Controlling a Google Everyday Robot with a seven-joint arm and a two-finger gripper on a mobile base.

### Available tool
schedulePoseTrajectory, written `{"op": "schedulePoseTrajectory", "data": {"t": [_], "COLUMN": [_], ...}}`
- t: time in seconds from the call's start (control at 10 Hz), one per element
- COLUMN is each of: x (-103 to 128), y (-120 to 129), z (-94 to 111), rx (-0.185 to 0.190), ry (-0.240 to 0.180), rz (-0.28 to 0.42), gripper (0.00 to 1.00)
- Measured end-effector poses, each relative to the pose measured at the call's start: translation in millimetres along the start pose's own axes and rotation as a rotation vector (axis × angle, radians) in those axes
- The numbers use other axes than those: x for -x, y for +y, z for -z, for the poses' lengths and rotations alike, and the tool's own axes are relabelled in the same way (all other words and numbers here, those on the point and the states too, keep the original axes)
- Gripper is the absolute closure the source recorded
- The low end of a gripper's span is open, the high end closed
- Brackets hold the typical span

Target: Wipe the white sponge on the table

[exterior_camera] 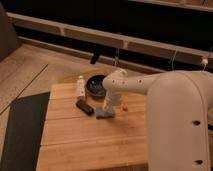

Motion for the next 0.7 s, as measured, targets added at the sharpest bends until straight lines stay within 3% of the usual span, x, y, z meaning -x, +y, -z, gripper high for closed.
{"op": "schedulePoseTrajectory", "data": {"t": [0.4, 0.7], "x": [-1, 8], "y": [-1, 2], "z": [0, 13], "rx": [-0.003, -0.035], "ry": [0.001, -0.057], "rz": [0.001, 0.027], "gripper": [0.35, 0.35]}}
